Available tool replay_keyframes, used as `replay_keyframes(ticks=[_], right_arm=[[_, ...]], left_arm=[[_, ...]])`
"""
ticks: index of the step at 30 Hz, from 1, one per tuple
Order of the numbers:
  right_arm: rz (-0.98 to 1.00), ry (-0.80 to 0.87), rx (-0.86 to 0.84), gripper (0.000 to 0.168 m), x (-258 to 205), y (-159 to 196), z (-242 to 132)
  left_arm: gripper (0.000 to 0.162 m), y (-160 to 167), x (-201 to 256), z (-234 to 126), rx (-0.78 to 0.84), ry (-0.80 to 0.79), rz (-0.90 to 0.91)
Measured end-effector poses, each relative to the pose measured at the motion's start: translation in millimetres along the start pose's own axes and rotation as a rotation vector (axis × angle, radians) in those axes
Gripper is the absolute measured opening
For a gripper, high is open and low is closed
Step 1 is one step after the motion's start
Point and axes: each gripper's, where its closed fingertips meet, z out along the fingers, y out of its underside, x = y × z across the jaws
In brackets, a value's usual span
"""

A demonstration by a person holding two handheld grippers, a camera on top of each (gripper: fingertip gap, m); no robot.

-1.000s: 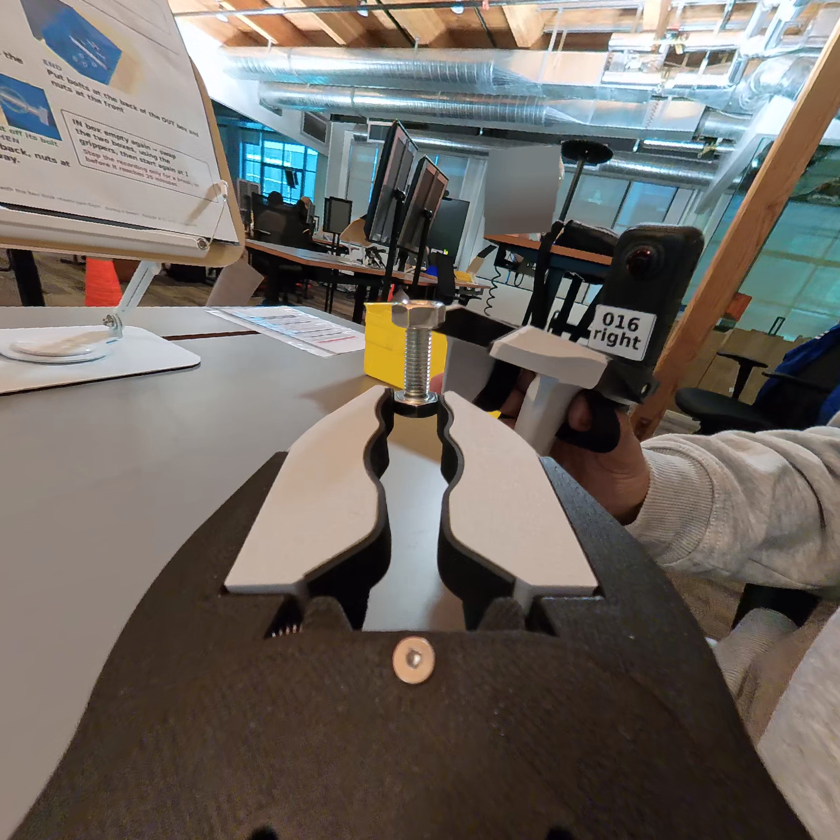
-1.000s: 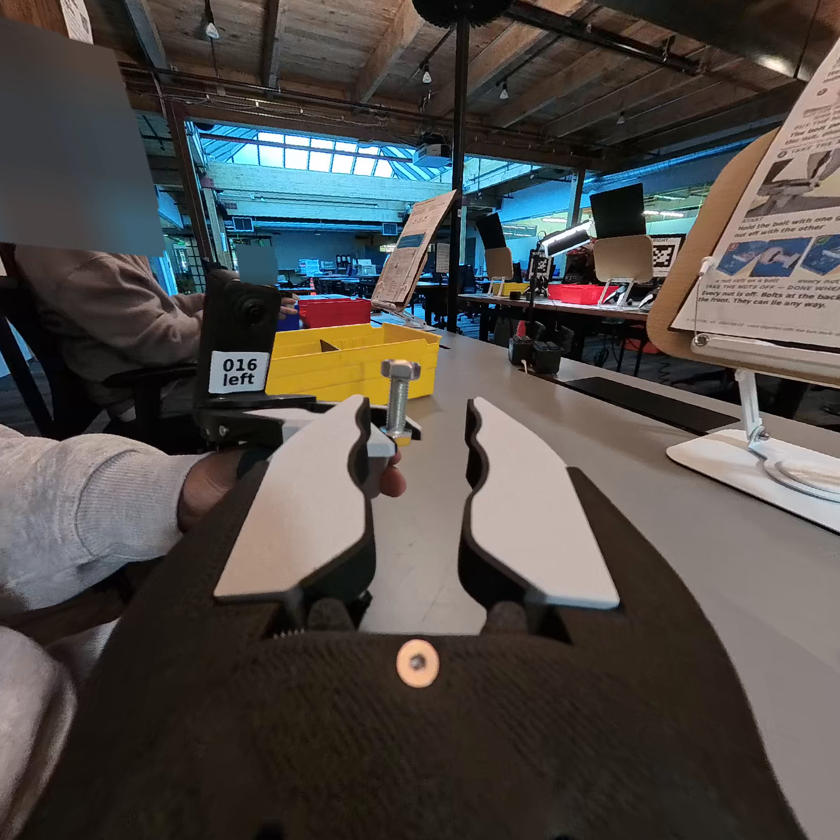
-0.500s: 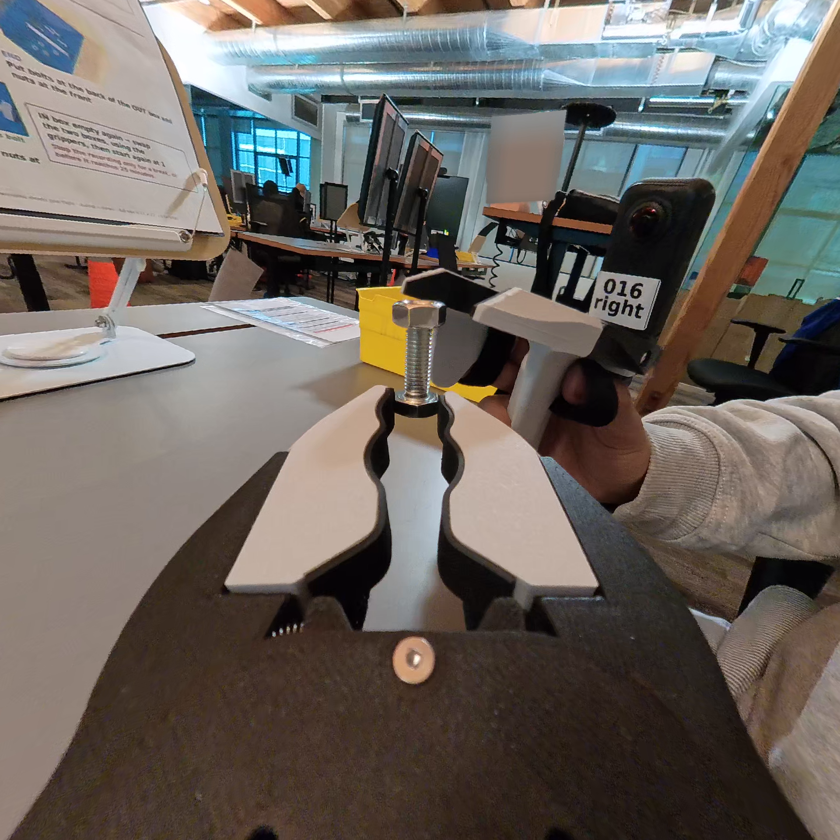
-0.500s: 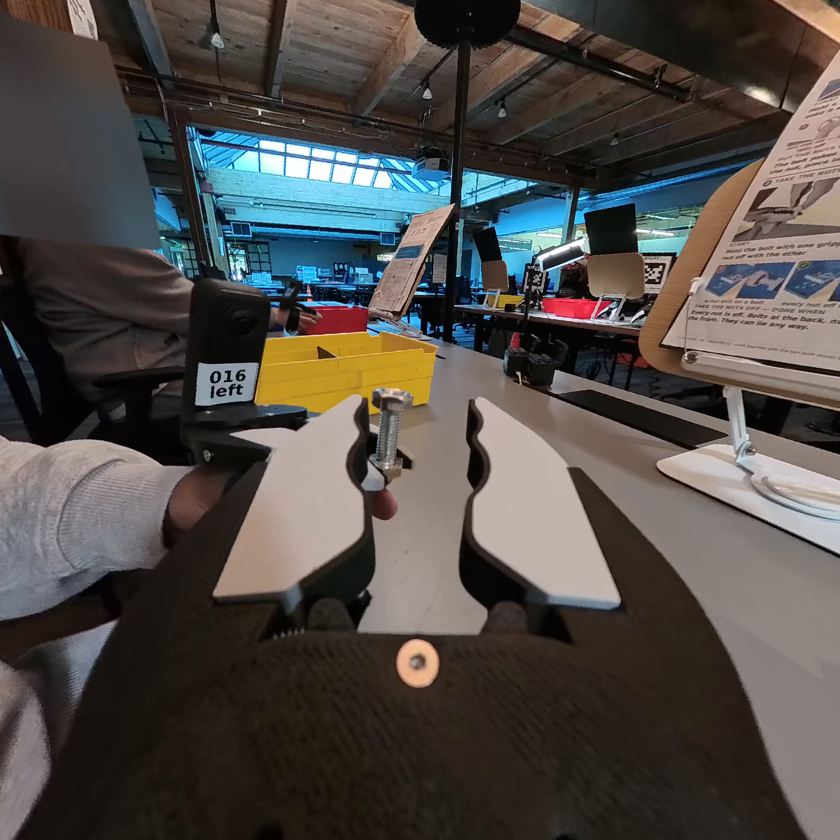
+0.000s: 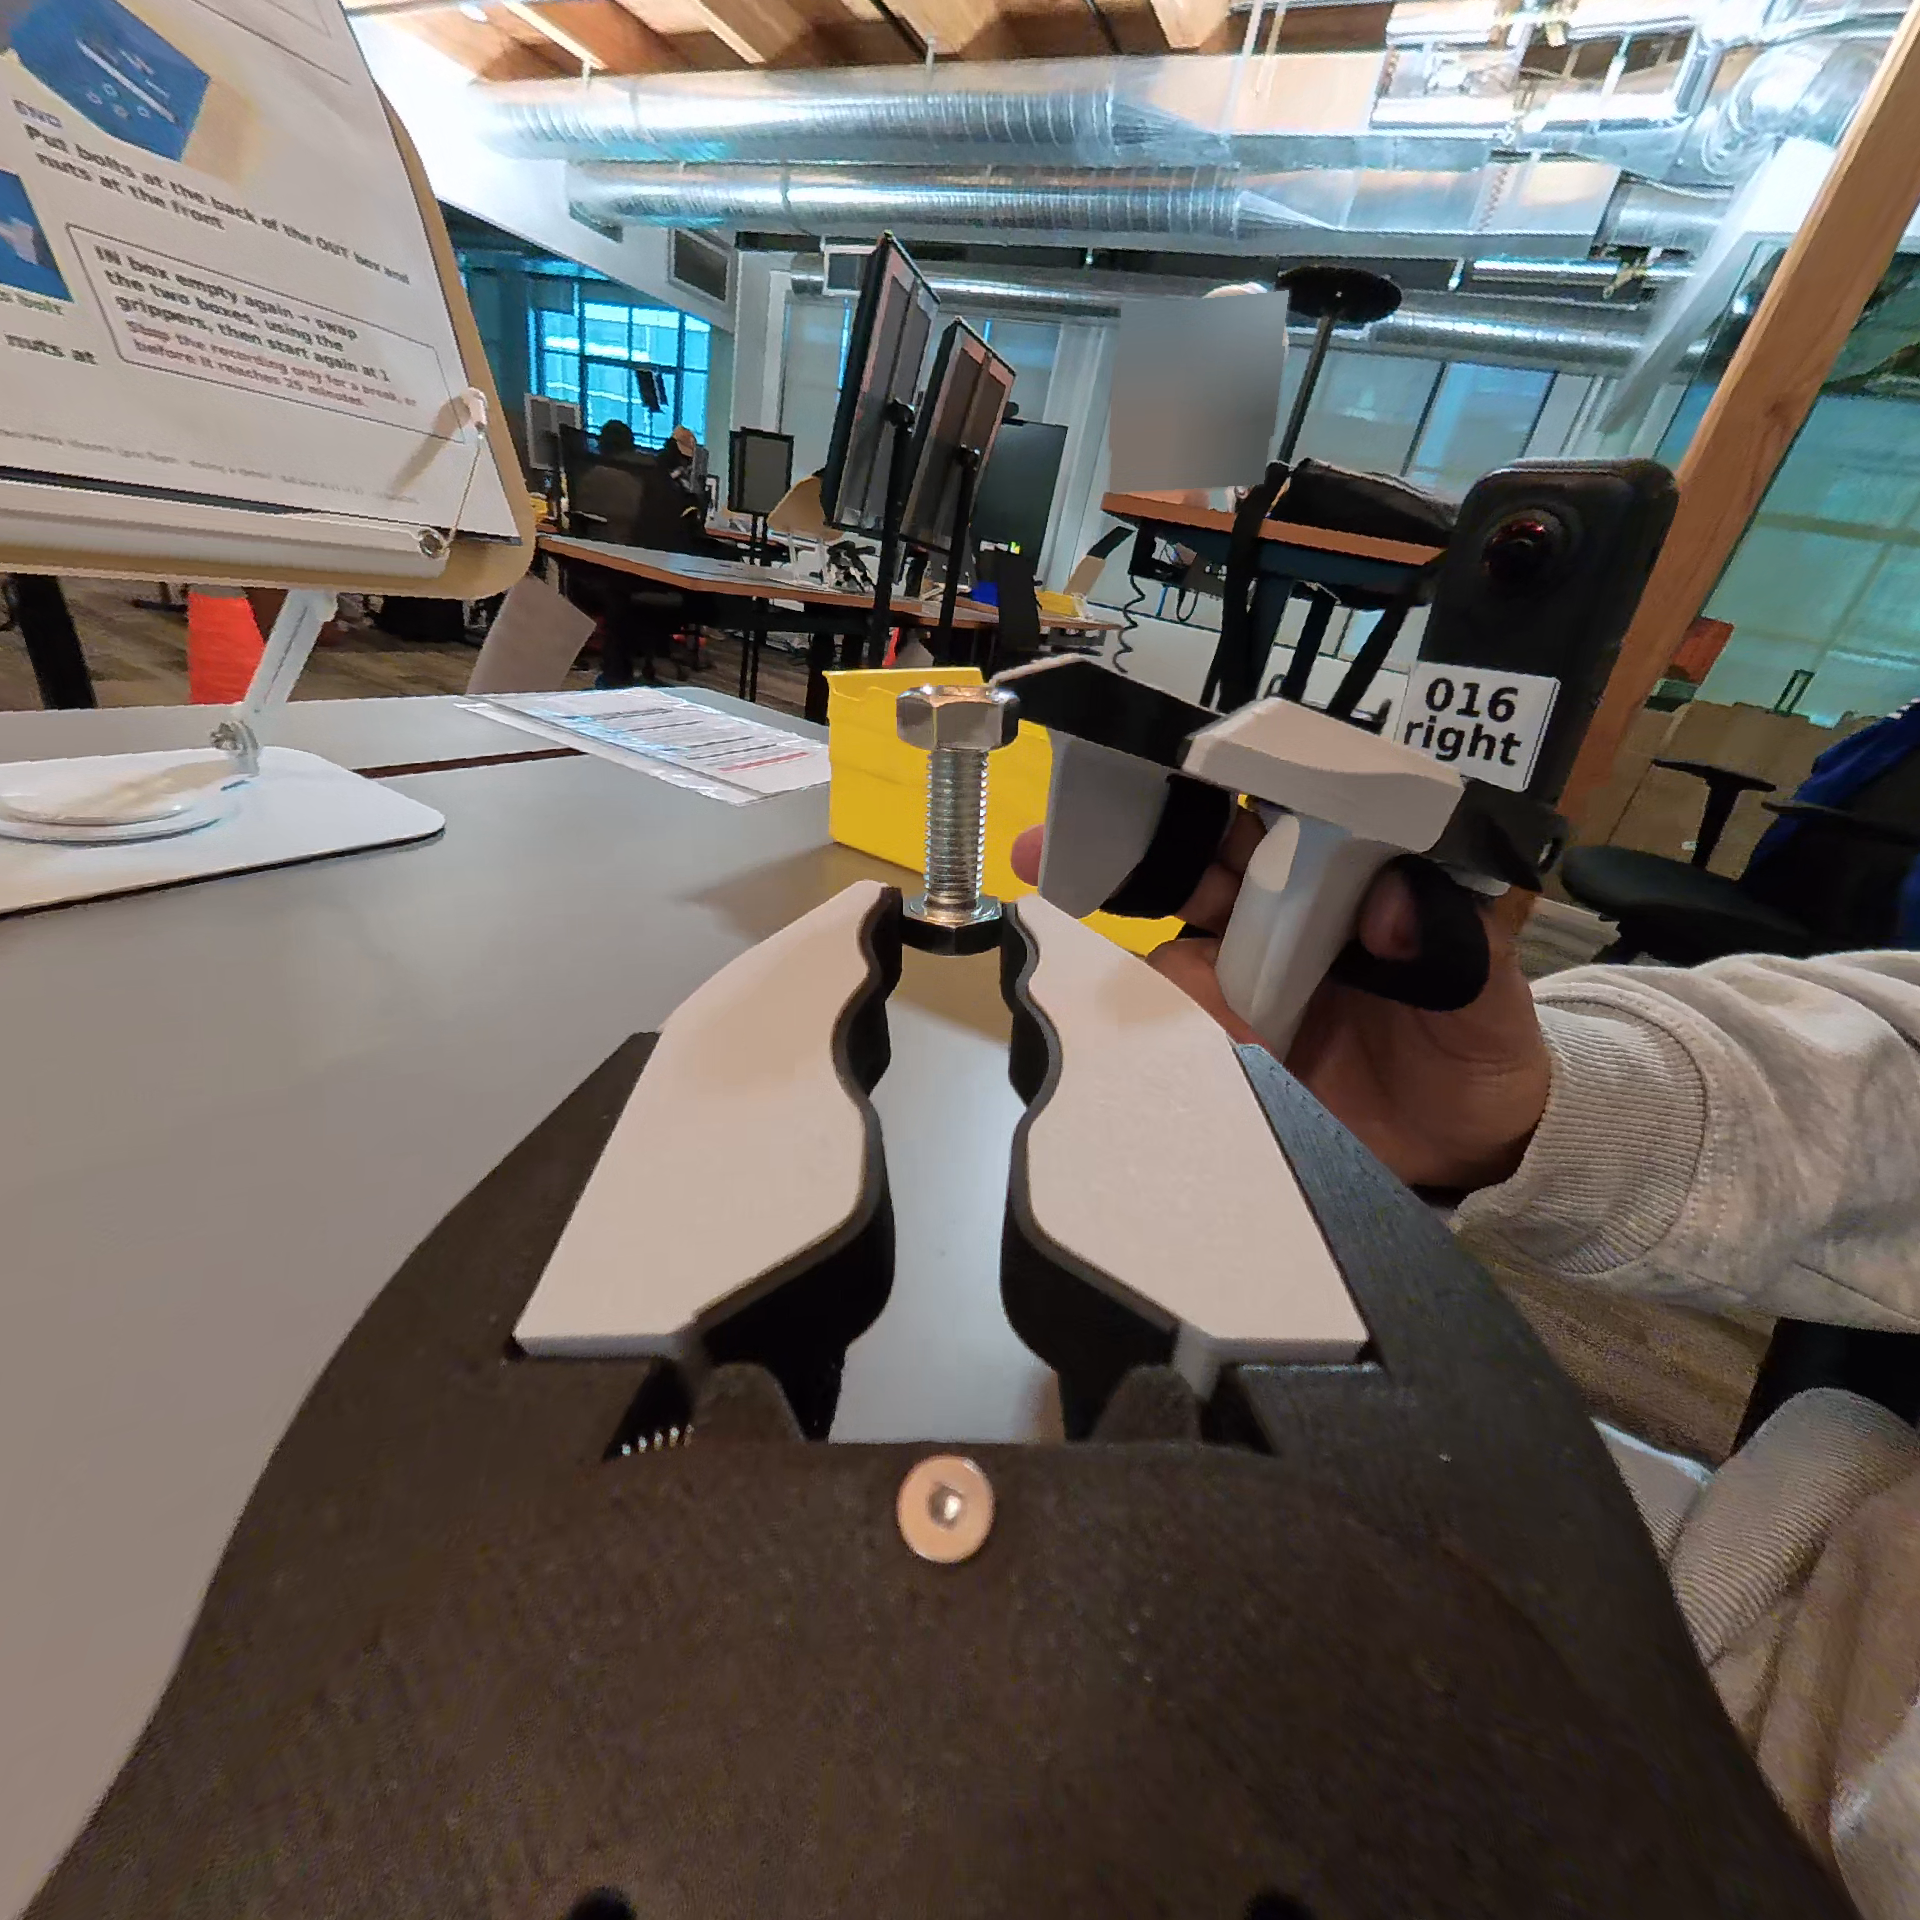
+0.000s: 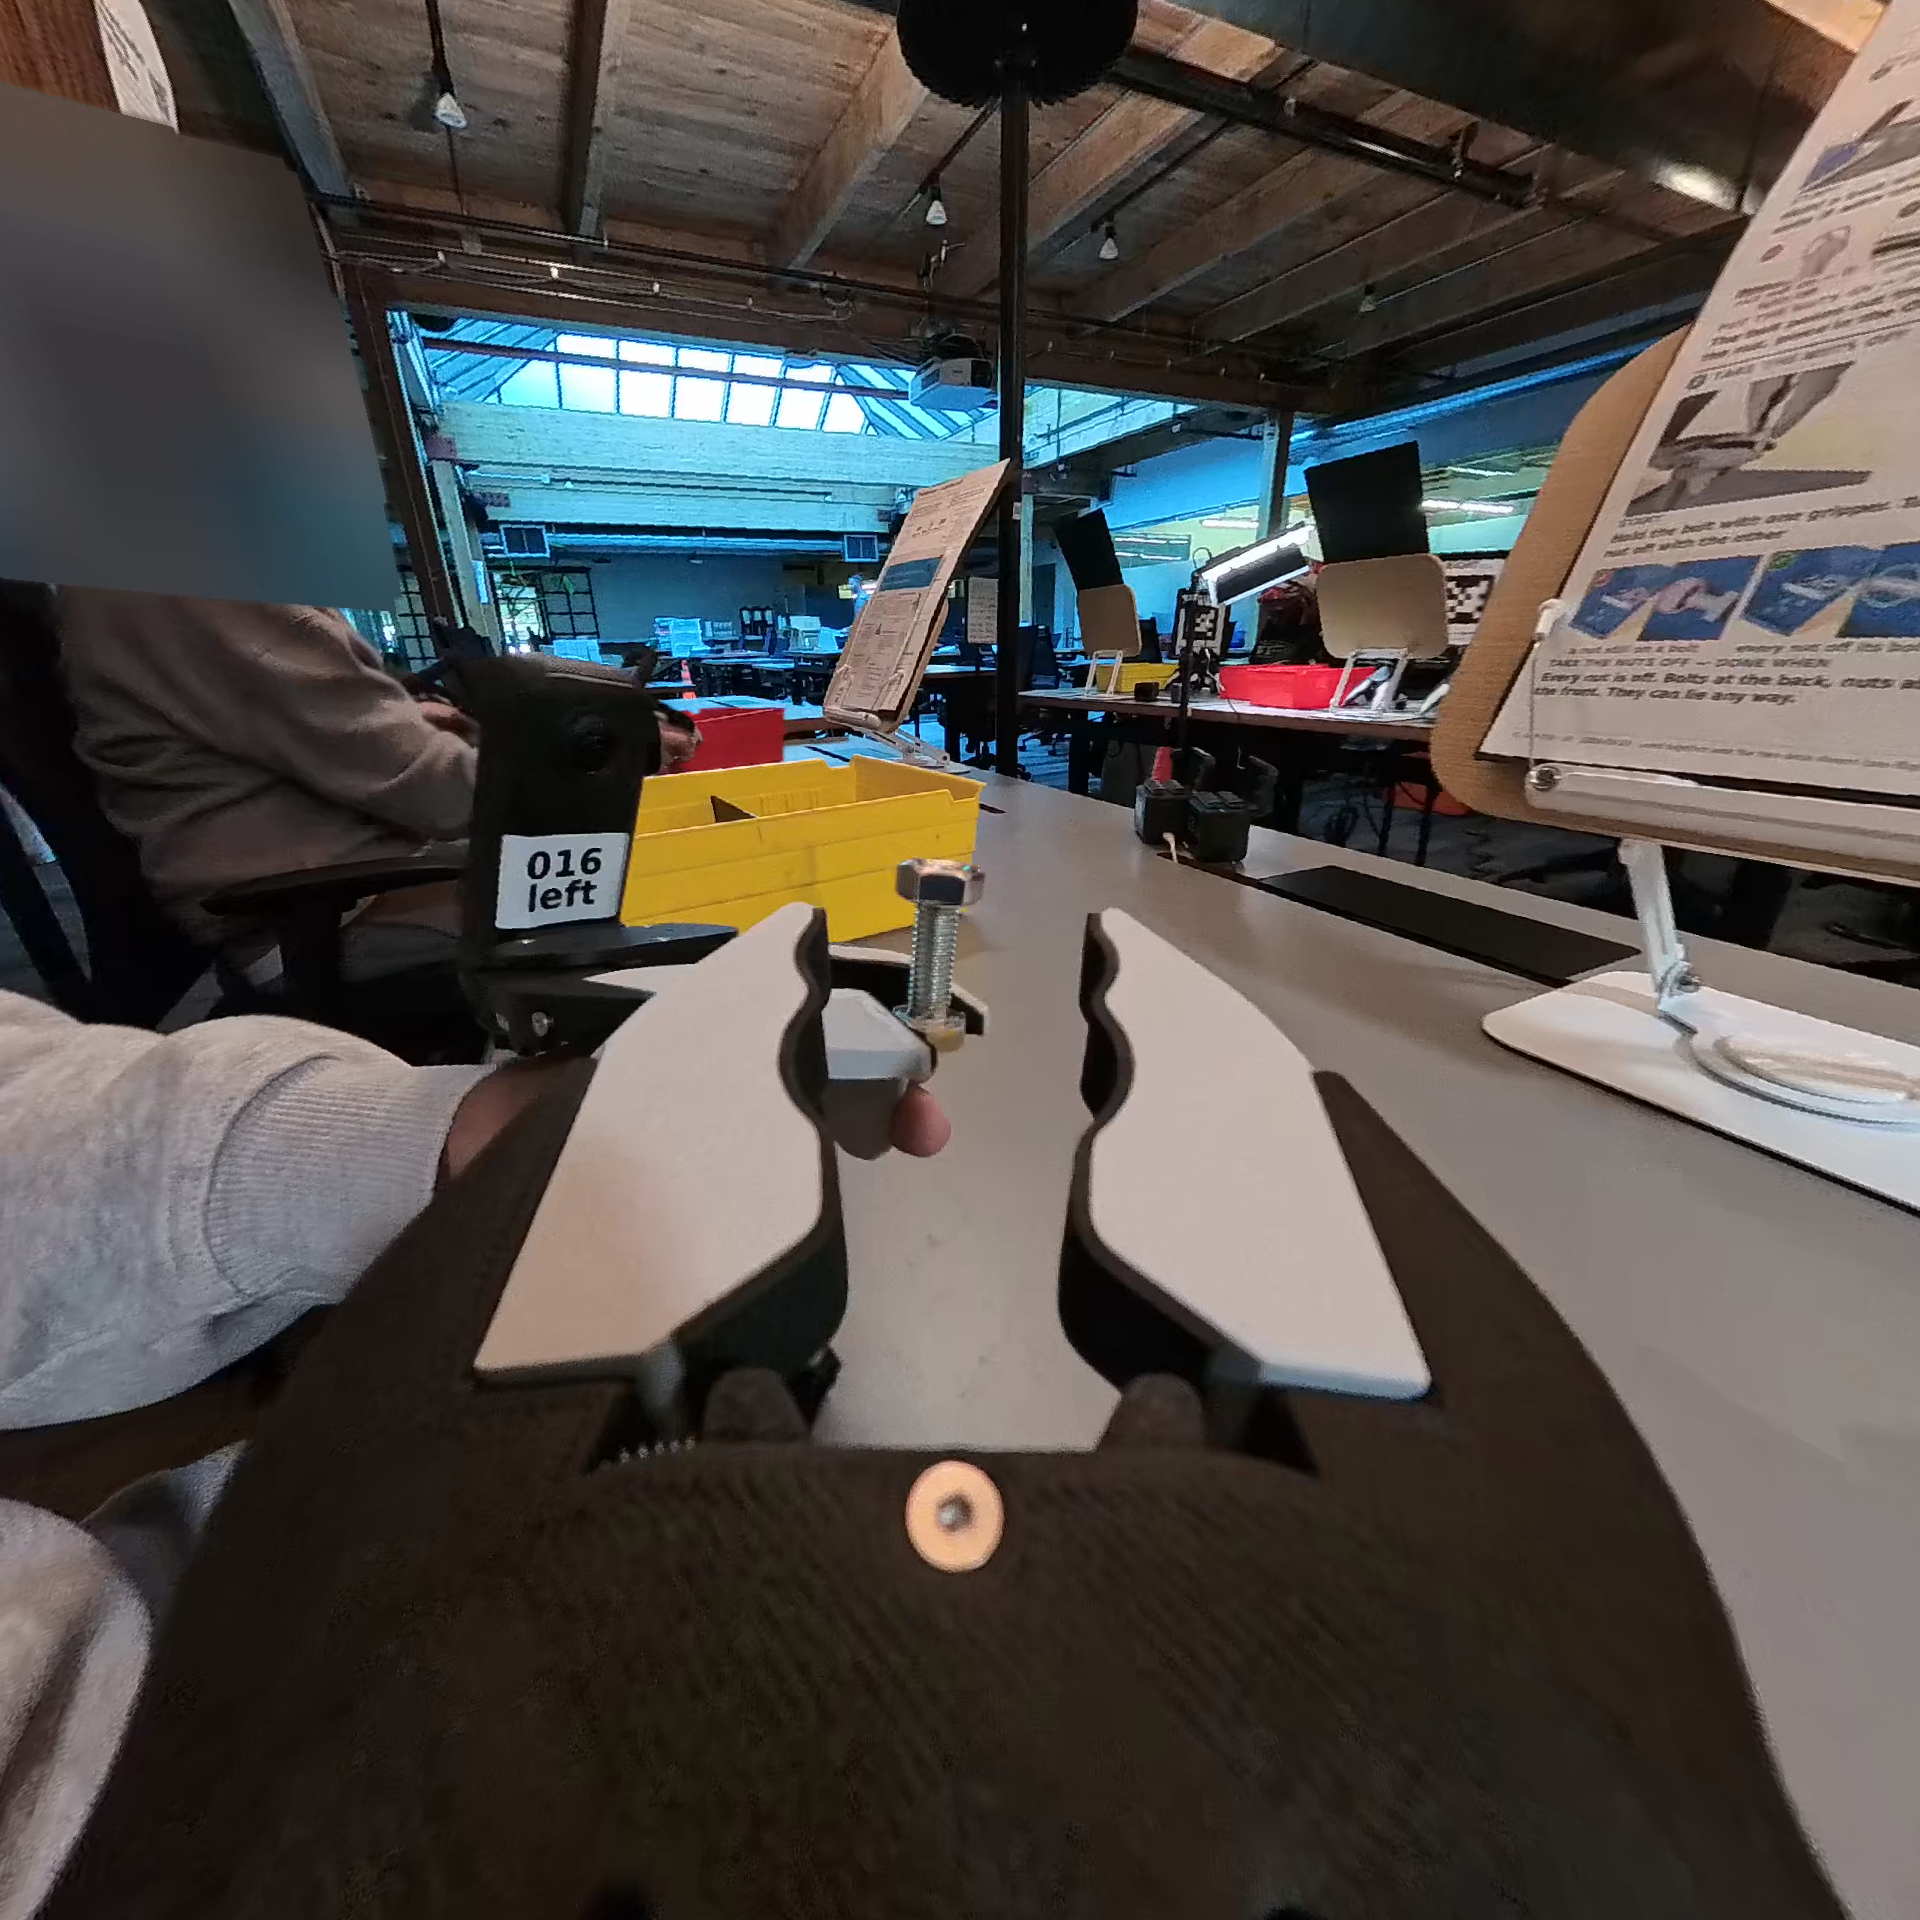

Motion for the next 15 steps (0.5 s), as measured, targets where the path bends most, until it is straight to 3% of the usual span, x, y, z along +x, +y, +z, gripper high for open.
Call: replay_keyframes(ticks=[15], right_arm=[[0.026, 0.038, 0.009, 0.047, 7.5, -2.3, -8.6]], left_arm=[[0.019, 5.8, 5.5, 10.4, -0.023, 0.034, 0.011]])
